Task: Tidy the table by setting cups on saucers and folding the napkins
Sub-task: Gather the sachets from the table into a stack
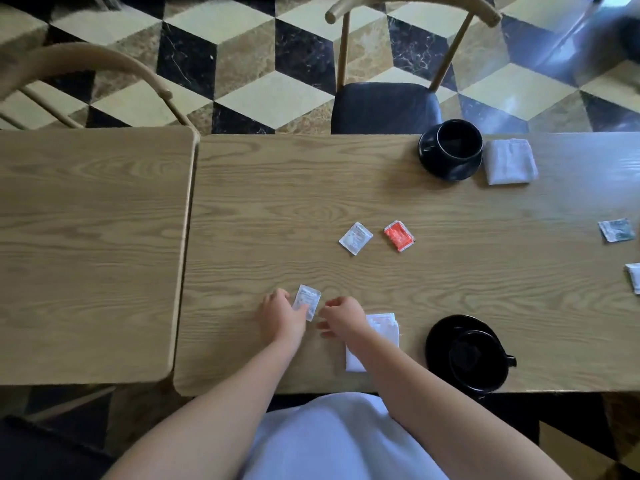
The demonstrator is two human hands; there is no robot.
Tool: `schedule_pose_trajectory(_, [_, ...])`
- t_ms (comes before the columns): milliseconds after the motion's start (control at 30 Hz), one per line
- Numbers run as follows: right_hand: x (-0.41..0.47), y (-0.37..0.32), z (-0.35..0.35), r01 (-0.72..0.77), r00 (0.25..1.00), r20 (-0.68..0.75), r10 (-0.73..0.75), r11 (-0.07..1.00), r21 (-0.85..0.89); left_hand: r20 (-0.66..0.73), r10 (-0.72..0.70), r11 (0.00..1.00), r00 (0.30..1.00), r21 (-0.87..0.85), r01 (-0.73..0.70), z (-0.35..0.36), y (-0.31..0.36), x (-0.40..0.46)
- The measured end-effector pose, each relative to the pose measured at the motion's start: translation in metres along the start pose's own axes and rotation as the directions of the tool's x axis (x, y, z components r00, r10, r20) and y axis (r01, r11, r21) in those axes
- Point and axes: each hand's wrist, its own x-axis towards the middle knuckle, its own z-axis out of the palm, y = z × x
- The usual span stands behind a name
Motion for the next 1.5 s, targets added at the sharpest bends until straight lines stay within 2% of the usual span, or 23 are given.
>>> schedule_pose_trajectory(67, [0.005,-0.009,0.008,-0.009,0.999,-0.036,0.010,1.000,0.030,0.027,0.016,0.993,1.000,0.117,-0.019,0.002,0.008,0.003])
schedule_pose_trajectory(133, [0.012,-0.020,0.003,0.034,0.991,-0.132,-0.035,0.999,-0.008,0.063,-0.004,0.982,0.998,0.188,-0.008,0.006,0.016,0.006])
schedule_pose_trajectory(267, [0.035,-0.054,-0.037,0.091,0.936,-0.307,-0.171,0.962,-0.258,0.089,-0.042,0.987,0.995,0.161,0.027,0.014,0.024,0.011])
schedule_pose_trajectory(400, [0.070,-0.086,-0.073,0.055,0.911,-0.342,-0.229,0.892,-0.450,0.061,-0.052,0.987,0.997,0.158,0.042,0.019,0.021,0.011])
schedule_pose_trajectory(500, [0.088,-0.099,-0.081,0.086,0.906,-0.321,-0.277,0.862,-0.500,0.099,-0.113,0.990,0.989,-0.074,0.121,0.021,0.025,0.016])
schedule_pose_trajectory(600, [0.097,-0.104,-0.080,0.110,0.905,-0.267,-0.333,0.786,-0.608,0.205,-0.163,0.879,0.965,-0.413,0.236,0.019,0.033,0.021])
schedule_pose_trajectory(700, [0.103,-0.102,-0.080,0.097,0.902,-0.244,-0.356,0.717,-0.690,0.263,-0.207,0.779,0.942,-0.539,0.322,0.014,0.040,0.028])
schedule_pose_trajectory(767, [0.106,-0.101,-0.081,0.108,0.885,-0.254,-0.390,0.702,-0.704,0.274,-0.216,0.753,0.937,-0.565,0.338,0.010,0.046,0.032])
schedule_pose_trajectory(867, [0.107,-0.099,-0.086,0.182,0.884,-0.204,-0.420,0.713,-0.677,0.274,-0.195,0.749,0.942,-0.578,0.323,0.006,0.055,0.037])
schedule_pose_trajectory(1000, [0.091,-0.099,-0.096,0.365,0.891,-0.131,-0.434,0.858,-0.362,0.285,-0.133,0.773,0.949,-0.570,0.279,0.002,0.072,0.045])
schedule_pose_trajectory(1100, [0.072,-0.099,-0.110,0.436,0.894,-0.025,-0.447,0.882,-0.181,0.320,-0.072,0.774,0.945,-0.579,0.255,-0.003,0.089,0.049])
schedule_pose_trajectory(1200, [0.059,-0.096,-0.122,0.482,0.876,0.135,-0.462,0.847,-0.224,0.396,0.003,0.750,0.918,-0.609,0.260,-0.005,0.107,0.048])
schedule_pose_trajectory(1267, [0.056,-0.095,-0.125,0.474,0.880,0.185,-0.438,0.840,-0.263,0.460,0.050,0.722,0.887,-0.630,0.285,-0.005,0.118,0.044])
schedule_pose_trajectory(1333, [0.058,-0.093,-0.127,0.449,0.893,0.145,-0.426,0.865,-0.224,0.529,0.095,0.682,0.843,-0.651,0.332,-0.002,0.128,0.039])
schedule_pose_trajectory(1400, [0.060,-0.090,-0.129,0.426,0.904,0.046,-0.424,0.888,-0.173,0.576,0.135,0.664,0.807,-0.657,0.358,0.000,0.135,0.036])
schedule_pose_trajectory(1500, [0.064,-0.084,-0.134,0.426,0.890,-0.090,-0.447,0.885,-0.186,0.599,0.212,0.696,0.772,-0.647,0.311,0.005,0.145,0.032])
